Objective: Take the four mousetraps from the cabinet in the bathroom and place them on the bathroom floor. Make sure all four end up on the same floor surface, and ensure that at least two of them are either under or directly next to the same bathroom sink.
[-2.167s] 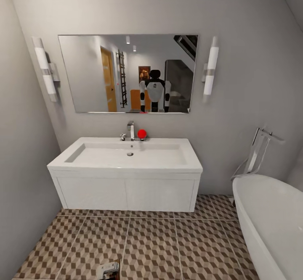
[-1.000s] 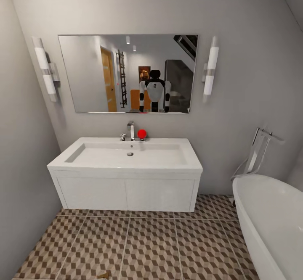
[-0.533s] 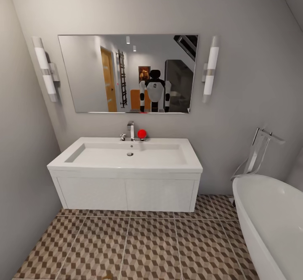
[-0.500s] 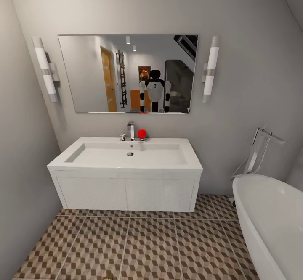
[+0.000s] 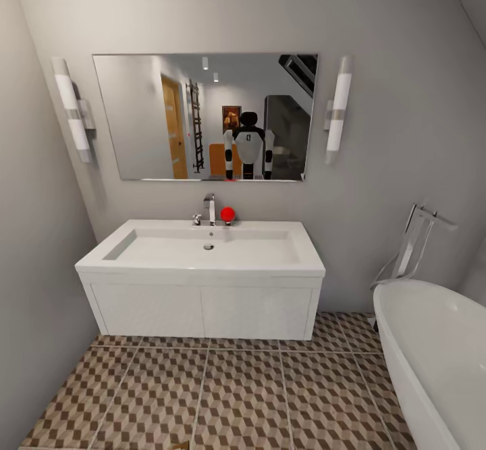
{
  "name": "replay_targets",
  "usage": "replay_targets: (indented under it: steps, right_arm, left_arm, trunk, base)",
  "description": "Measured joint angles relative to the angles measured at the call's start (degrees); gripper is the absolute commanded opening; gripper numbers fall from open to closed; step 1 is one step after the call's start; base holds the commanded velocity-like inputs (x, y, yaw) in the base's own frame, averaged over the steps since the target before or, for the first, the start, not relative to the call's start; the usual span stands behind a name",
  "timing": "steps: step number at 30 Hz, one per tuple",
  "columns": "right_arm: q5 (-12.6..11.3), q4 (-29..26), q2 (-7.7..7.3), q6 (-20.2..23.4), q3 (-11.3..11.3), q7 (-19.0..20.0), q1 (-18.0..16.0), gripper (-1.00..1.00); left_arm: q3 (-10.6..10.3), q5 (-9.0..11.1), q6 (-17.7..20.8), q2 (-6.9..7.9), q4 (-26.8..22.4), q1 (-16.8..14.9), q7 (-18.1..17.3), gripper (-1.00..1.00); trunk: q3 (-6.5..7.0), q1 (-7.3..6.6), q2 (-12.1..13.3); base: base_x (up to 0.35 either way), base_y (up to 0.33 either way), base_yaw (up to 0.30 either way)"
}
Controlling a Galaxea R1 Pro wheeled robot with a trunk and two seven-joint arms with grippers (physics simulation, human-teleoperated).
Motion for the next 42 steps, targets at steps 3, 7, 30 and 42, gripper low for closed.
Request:
replay_targets:
  steps: [3,7,30,42]
  right_arm:
    - [0.0,0.0,0.02,0.0,0.0,0.0,0.0,-1.00]
    - [0.0,0.0,0.07,0.1,0.0,0.0,0.0,-1.00]
    - [0.0,0.0,0.09,0.1,0.0,0.0,0.0,-1.00]
    - [0.0,0.0,0.09,0.1,0.0,0.0,0.0,-1.00]
  left_arm:
    - [0.0,0.0,0.0,-0.29,0.0,0.0,0.1,-1.00]
    - [0.0,0.0,0.0,-0.47,0.0,0.0,0.4,-1.00]
    - [0.0,0.1,0.0,-0.45,0.0,0.0,0.7,-1.00]
    - [0.0,0.1,0.0,-0.28,0.0,0.0,0.7,-1.00]
  trunk:
    - [-0.54,0.66,-1.2]
    - [-1.26,1.54,-2.8]
    - [-5.39,6.59,-12.0]
    - [-7.55,9.23,-16.9]
  base:
    - [0.000,0.000,0.000]
    - [0.000,0.000,0.000]
    - [0.000,0.000,0.000]
    - [0.000,0.000,0.000]
